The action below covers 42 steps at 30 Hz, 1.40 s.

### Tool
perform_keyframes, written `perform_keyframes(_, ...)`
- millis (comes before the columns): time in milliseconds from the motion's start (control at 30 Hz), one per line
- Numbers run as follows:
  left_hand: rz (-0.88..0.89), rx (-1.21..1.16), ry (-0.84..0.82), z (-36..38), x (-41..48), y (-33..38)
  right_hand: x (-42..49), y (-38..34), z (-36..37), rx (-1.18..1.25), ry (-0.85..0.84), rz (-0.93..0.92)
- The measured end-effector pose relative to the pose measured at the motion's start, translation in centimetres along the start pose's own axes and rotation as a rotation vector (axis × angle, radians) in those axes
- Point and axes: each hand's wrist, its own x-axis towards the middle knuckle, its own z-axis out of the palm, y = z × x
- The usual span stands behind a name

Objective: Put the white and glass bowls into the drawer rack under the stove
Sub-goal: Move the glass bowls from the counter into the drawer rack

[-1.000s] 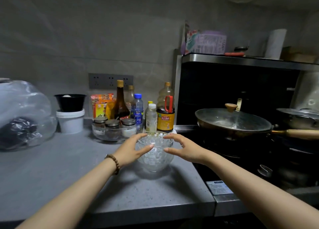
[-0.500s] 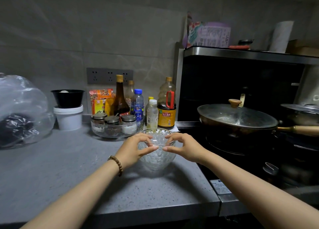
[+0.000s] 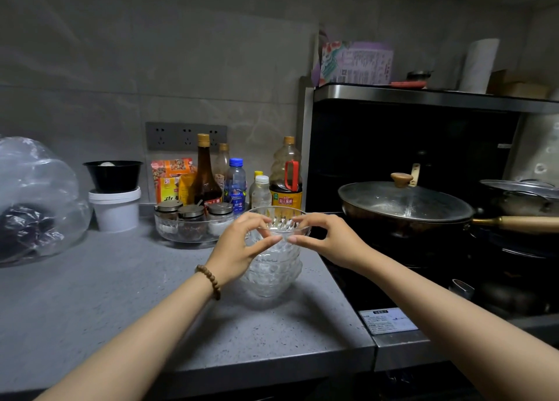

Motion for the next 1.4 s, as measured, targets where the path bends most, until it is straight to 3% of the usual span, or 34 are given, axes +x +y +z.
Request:
perform_keyframes(300, 0.003, -0.276, -0.187, 2.6, 0.7, 6.8, -5.3, -1.6, -7.7, -0.042, -0.046, 0.000)
perform_keyframes(433, 0.051, -0.361, -0.313, 5.8, 0.8, 10.1, -9.3, -1.0, -11.2, 0.109, -0.114, 0.054)
perform_keyframes(733, 0.019, -0.469, -0.685, 18.2, -0.4, 14.7, -20.3, 5.6, -16.2, 0.312, -0.139, 0.357)
perform_keyframes(933, -0.016, -0.510, -0.770, 28.2, -3.6, 15.7, -27.7, 11.1, -16.8, 0.402, -0.138, 0.603)
perform_keyframes(1100, -0.287, -0.589, -0.839, 34.7, -6.1, 15.0, -31.6, 15.2, -15.9, 0.460, -0.085, 0.764)
perform_keyframes(1233, -0.383, -0.597, -0.879, 38.4, -8.0, 13.1, -33.6, 18.4, -14.5, 0.558, -0.065, 0.915)
perform_keyframes(1400, -0.402, -0.429, -0.876, 42.0, -11.4, 9.5, -35.0, 22.3, -11.9, 0.647, 0.009, 1.106)
